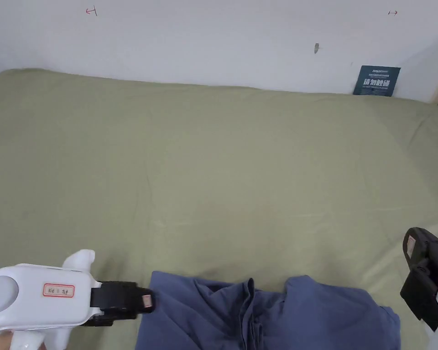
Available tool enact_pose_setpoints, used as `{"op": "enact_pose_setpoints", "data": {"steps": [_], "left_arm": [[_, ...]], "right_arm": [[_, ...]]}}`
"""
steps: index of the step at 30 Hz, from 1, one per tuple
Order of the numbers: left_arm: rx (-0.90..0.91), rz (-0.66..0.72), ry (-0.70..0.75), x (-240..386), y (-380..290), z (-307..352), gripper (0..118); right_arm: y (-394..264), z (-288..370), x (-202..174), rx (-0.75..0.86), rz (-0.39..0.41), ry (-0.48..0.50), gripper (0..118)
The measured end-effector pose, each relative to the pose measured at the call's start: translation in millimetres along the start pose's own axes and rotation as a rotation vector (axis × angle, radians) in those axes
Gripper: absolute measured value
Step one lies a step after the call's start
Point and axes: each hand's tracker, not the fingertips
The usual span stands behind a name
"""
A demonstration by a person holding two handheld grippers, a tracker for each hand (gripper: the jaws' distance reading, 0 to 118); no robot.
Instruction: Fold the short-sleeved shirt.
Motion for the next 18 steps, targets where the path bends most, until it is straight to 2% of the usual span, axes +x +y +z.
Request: {"op": "enact_pose_setpoints", "data": {"steps": [1,3,6,8,10,11,12,13,15,18], "left_arm": [[-0.014,0.003,-0.010,-3.0,1.1,-11.2,114],[-0.027,0.027,-0.024,-8.9,4.3,-27.0,112],[-0.085,0.107,-0.152,-19.2,7.7,-50.5,112],[-0.120,0.114,-0.196,-19.0,7.0,-68.1,112],[-0.120,0.116,-0.245,-15.2,6.6,-77.9,106],[-0.124,0.126,-0.252,-13.6,7.0,-79.3,86],[-0.116,0.135,-0.202,-7.3,5.2,-80.7,46],[-0.100,0.106,-0.124,-4.5,3.9,-84.8,13],[-0.125,0.118,-0.170,-12.5,24.5,-79.7,13],[-0.054,0.131,-0.165,-33.6,27.4,-62.7,13]], "right_arm": [[0.0,-0.1,0.1,-0.002,-0.001,-0.002,0],[0.3,0.0,0.0,-0.008,0.001,-0.001,0],[0.2,0.3,1.0,-0.012,0.011,-0.010,0],[-0.4,-0.4,3.2,-0.019,0.010,-0.015,0],[-1.0,-0.8,5.4,-0.027,0.010,-0.023,0],[-1.4,-0.7,6.7,-0.028,0.009,-0.024,0],[-1.7,-0.7,7.7,-0.030,0.009,-0.028,0],[-1.9,-0.8,8.5,-0.033,0.010,-0.030,0],[-3.0,-1.5,11.5,-0.035,0.011,-0.035,0],[-0.6,-1.3,12.1,-0.033,0.014,-0.035,0]]}}
